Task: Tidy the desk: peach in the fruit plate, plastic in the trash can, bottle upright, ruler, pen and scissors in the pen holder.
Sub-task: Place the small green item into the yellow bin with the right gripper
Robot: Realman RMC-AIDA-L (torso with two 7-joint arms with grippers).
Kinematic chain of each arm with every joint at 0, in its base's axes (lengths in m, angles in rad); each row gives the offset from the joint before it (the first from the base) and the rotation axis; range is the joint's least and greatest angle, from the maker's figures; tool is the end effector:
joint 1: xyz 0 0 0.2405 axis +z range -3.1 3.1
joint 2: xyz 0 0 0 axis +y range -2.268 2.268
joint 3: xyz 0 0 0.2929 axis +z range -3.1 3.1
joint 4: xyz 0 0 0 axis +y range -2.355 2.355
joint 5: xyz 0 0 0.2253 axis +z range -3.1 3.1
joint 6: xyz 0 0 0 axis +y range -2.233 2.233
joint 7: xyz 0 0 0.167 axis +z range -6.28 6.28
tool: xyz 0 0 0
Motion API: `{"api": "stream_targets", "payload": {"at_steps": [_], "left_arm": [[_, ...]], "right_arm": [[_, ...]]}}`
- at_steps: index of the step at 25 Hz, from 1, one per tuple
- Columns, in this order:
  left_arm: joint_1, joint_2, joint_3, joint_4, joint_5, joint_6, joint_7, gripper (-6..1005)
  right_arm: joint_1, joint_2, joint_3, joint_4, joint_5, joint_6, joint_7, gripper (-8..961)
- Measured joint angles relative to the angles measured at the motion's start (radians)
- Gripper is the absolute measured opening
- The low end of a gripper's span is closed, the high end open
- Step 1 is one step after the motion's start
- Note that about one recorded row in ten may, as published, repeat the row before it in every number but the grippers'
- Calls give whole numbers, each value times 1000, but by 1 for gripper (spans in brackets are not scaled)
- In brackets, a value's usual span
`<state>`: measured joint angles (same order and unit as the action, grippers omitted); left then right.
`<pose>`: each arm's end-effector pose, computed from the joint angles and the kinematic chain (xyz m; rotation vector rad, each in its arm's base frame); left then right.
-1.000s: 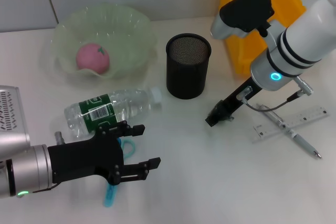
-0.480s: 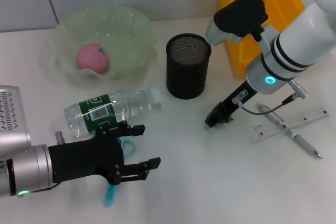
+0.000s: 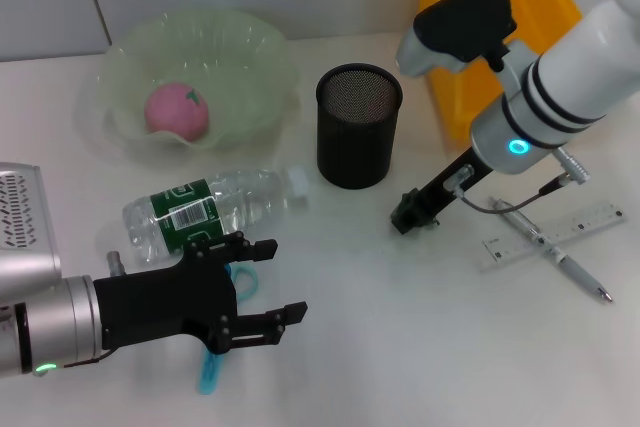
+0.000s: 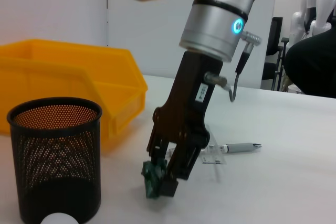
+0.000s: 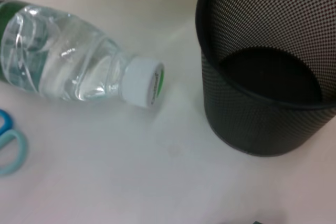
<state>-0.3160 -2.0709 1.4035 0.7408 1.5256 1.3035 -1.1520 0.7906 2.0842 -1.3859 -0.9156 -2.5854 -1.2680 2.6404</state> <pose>-0.2822 0.3147 -0.1048 -2.8335 -0.3007 -0.6334 0.2222 0.4361 -0.0887 -2.5030 1.0836 -0.4554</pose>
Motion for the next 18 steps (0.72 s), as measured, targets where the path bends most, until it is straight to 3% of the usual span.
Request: {"api": "stream_targets", "payload": {"at_steps": [6, 10, 11, 18], "left_arm": [[0, 0, 0, 0, 1, 1, 0, 778], [0, 0, 0, 0, 0, 1, 0, 778], [-1, 1, 0, 0, -2, 3, 0, 777], [-2, 1, 0, 0, -3, 5, 0, 776]], "right_arm": [[-63, -4, 81, -175, 0, -86, 1, 458], [-119, -6, 184, -351, -1, -159, -1, 419], [-149, -6, 233, -449, -4, -186, -3, 409], [-180, -9, 364, -556, -13, -172, -27, 367]]}}
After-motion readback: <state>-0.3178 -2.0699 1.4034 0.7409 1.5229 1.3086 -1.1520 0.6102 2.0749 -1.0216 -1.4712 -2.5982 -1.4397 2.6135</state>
